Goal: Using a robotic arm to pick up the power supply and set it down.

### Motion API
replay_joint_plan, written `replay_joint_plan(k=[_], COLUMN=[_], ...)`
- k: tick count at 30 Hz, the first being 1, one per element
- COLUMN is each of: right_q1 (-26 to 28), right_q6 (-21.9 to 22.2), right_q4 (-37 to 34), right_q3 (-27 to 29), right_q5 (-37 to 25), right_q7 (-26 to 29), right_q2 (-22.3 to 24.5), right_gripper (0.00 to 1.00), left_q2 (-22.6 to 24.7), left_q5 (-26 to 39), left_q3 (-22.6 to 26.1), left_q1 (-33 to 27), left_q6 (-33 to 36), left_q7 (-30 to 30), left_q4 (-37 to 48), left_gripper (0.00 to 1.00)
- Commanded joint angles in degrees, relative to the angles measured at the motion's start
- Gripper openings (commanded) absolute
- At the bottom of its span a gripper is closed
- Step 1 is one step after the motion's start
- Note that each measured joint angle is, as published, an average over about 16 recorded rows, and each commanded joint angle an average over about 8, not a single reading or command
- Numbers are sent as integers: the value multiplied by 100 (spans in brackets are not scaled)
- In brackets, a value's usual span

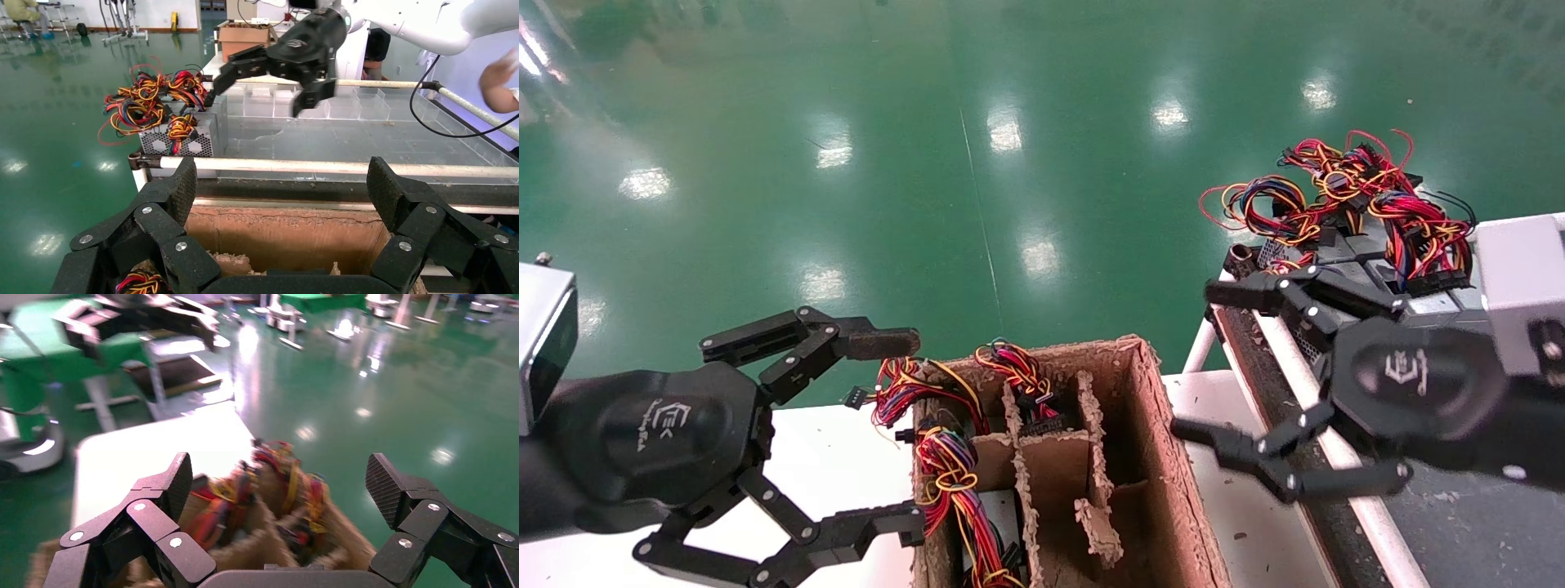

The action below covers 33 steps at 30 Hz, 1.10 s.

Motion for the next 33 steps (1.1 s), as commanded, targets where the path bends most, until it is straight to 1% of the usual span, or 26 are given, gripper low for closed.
replay_joint_plan(k=[1, 8, 14, 33], right_q1=[-41, -168, -218, -195], right_q6=[-121, -501, -647, -567], right_q4=[40, 164, 213, 186], right_q3=[-6, -22, -25, -26], right_q5=[116, 481, 630, 551], right_q7=[-1, -2, -3, -2], right_q2=[-23, -95, -123, -110], right_gripper=[100, 100, 100, 100], left_q2=[0, 0, -1, -1], left_q5=[0, -1, -2, -2], left_q3=[0, 0, 0, 0], left_q1=[0, 0, 1, 1], left_q6=[0, -1, -3, -2], left_q7=[0, 1, 1, 1], left_q4=[0, 0, 2, 2], left_gripper=[100, 100, 100, 100])
